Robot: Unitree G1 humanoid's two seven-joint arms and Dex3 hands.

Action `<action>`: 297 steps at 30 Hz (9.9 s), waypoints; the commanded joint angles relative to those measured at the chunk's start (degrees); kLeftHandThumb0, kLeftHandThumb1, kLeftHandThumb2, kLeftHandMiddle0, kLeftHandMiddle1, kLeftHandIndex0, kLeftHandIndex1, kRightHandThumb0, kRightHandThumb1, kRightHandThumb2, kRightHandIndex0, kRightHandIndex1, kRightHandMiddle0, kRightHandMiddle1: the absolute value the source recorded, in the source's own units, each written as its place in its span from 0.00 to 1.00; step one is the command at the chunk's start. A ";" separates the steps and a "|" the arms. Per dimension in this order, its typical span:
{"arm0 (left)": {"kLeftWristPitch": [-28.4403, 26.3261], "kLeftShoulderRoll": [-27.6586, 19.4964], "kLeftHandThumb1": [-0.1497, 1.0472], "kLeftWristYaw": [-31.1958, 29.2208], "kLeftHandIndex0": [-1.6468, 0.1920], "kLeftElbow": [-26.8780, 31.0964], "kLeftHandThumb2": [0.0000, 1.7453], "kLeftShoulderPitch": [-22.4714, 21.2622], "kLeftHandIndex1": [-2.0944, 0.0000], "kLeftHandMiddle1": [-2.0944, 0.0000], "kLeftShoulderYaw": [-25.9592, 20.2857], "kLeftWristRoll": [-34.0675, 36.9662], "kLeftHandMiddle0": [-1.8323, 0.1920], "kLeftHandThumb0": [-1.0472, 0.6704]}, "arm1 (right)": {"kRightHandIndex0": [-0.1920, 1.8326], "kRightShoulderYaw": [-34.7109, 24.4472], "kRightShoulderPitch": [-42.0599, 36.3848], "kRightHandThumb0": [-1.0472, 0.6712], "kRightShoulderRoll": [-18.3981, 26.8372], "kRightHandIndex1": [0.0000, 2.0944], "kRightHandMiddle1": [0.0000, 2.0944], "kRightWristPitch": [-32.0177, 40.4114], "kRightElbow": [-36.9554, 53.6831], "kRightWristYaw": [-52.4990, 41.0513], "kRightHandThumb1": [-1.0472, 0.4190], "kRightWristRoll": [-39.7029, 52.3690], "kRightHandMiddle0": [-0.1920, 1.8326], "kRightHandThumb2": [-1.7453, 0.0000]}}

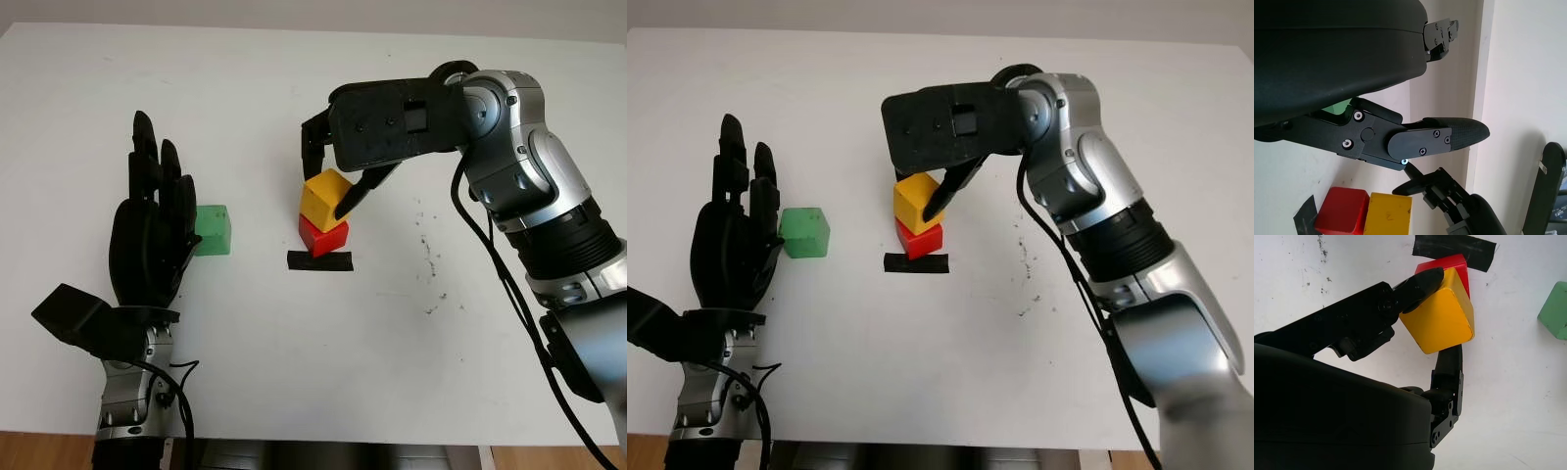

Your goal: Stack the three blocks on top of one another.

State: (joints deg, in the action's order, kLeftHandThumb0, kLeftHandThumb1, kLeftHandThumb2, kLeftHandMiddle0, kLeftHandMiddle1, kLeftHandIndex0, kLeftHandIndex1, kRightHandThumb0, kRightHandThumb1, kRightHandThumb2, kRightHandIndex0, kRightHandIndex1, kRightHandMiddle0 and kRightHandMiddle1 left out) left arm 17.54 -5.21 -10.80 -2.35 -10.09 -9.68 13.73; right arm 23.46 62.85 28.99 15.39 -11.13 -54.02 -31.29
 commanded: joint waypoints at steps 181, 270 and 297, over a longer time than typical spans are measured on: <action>-6.35 -46.78 0.97 -20.37 0.86 7.57 0.04 -10.02 0.97 0.97 10.10 -44.04 0.99 0.11 | 0.00 -30.09 -40.88 0.19 -11.02 0.00 0.00 3.95 20.00 41.82 0.00 34.28 0.00 0.67; -7.70 -43.57 1.00 3.47 0.73 18.38 0.04 -11.76 0.38 0.97 9.70 -72.68 0.68 0.39 | 0.00 -31.62 -43.07 0.24 -12.95 0.00 0.00 8.82 23.11 42.69 0.00 39.49 0.00 0.68; -6.26 -38.39 0.98 -14.56 0.65 2.27 0.03 -36.14 0.49 0.98 10.19 -34.86 0.74 0.40 | 0.00 -30.97 -42.82 0.24 -14.07 0.00 0.00 8.05 21.26 43.68 0.00 40.66 0.00 0.70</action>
State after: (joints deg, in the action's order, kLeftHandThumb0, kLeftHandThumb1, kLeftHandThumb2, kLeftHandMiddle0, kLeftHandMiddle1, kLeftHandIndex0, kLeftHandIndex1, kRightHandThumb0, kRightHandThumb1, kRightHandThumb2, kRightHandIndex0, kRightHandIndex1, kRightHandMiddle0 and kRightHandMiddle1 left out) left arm 11.47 -43.80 -24.44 0.19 -44.37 0.81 -22.75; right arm -7.24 20.30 15.09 24.29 10.05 -10.36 9.17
